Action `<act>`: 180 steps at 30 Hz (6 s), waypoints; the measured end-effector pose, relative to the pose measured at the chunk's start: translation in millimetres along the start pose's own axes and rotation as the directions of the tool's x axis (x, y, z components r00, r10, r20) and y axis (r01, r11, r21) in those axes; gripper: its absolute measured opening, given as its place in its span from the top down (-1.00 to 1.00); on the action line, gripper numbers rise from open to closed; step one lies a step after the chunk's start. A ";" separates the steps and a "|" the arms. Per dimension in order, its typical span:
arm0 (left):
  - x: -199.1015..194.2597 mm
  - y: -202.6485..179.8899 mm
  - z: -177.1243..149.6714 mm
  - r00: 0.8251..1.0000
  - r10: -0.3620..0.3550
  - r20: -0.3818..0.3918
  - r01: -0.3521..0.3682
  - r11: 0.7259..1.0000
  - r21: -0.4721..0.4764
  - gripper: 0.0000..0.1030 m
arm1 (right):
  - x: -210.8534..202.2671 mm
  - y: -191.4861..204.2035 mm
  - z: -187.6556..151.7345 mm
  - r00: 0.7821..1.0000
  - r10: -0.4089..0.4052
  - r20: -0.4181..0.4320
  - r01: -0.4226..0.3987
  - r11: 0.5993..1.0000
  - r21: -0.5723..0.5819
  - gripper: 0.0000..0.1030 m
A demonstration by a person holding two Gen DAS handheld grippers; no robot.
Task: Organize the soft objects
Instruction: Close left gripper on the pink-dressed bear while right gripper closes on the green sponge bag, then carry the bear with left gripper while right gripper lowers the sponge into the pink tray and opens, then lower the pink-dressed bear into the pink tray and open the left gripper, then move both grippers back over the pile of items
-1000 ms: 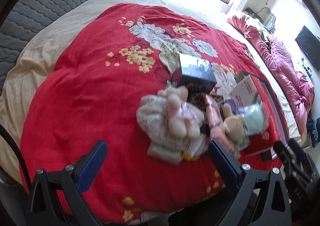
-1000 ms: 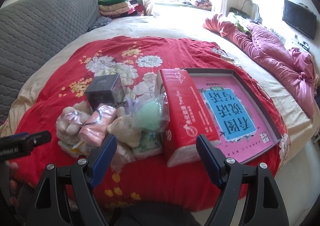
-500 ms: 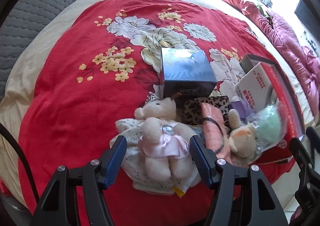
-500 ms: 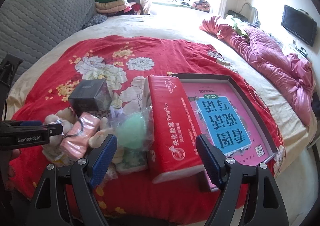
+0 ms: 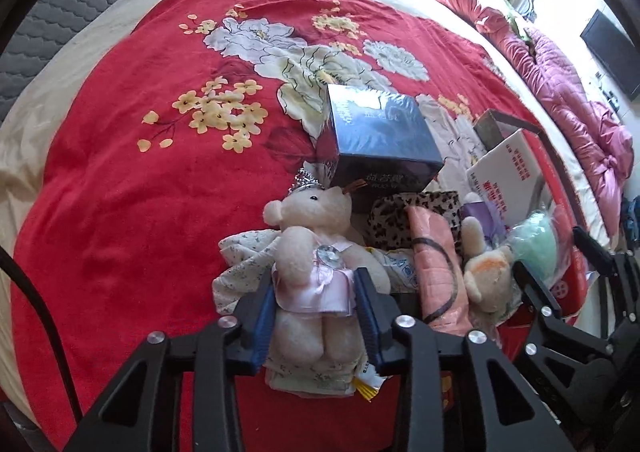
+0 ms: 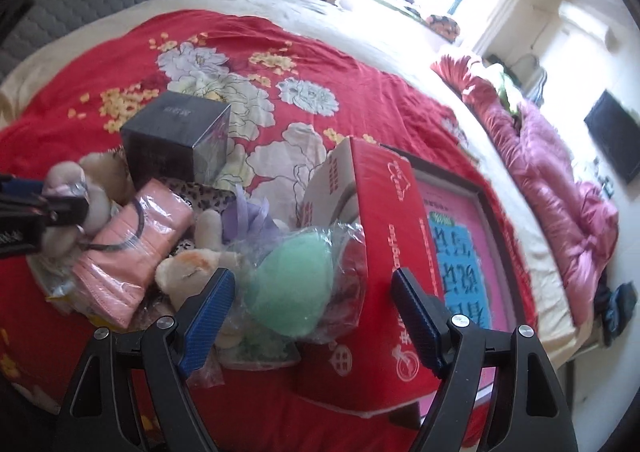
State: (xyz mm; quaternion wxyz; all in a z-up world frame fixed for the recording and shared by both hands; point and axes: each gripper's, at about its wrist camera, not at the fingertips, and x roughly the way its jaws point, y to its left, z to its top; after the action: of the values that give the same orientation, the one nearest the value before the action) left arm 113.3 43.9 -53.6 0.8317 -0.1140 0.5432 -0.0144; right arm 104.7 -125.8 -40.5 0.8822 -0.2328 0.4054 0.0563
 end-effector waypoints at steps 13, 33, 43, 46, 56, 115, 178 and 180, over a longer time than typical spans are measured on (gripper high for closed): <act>-17.9 12.2 -1.0 0.992 -0.106 0.068 0.108 0.994 -0.031 0.55 | -5.4 -49.0 -3.6 0.956 0.278 0.093 -0.293 0.914 0.281 0.20; -83.5 -29.7 -0.7 0.968 -0.152 0.200 0.141 0.988 0.068 0.57 | -52.1 -112.8 -19.4 0.933 0.272 0.234 -0.353 0.813 0.462 0.21; -98.5 -104.2 8.4 0.955 -0.220 0.199 0.181 0.964 0.195 0.57 | -58.9 -179.5 -49.6 0.940 0.218 0.262 -0.338 0.689 0.640 0.21; -93.3 -130.0 11.9 0.954 -0.236 0.183 0.190 0.953 0.237 0.57 | -57.8 -196.3 -60.6 0.945 0.194 0.263 -0.324 0.660 0.677 0.20; -71.0 -212.5 13.2 0.947 -0.297 0.124 0.239 0.906 0.349 0.57 | -54.6 -247.3 -91.3 0.970 0.071 0.233 -0.225 0.627 0.746 0.20; 44.8 -354.3 -28.9 0.978 -0.115 -0.174 0.198 0.775 0.600 0.53 | 31.8 -298.2 -158.0 0.998 0.065 0.025 -0.057 0.547 0.835 -0.07; -127.7 -35.6 -10.5 0.986 -0.033 0.166 0.019 0.996 0.083 -0.31 | -137.9 -150.3 0.3 0.957 0.051 0.285 -0.206 0.811 0.548 -0.44; -129.3 -30.8 -13.0 0.986 -0.019 0.165 0.006 0.997 0.079 -0.31 | -140.2 -144.0 1.7 0.955 0.064 0.289 -0.216 0.817 0.535 -0.44</act>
State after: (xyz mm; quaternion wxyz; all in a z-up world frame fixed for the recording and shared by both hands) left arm 51.6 30.7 64.1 0.8776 -0.0858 0.4706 -0.0311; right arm 54.1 -240.1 116.9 0.9498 0.0763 0.3019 0.0299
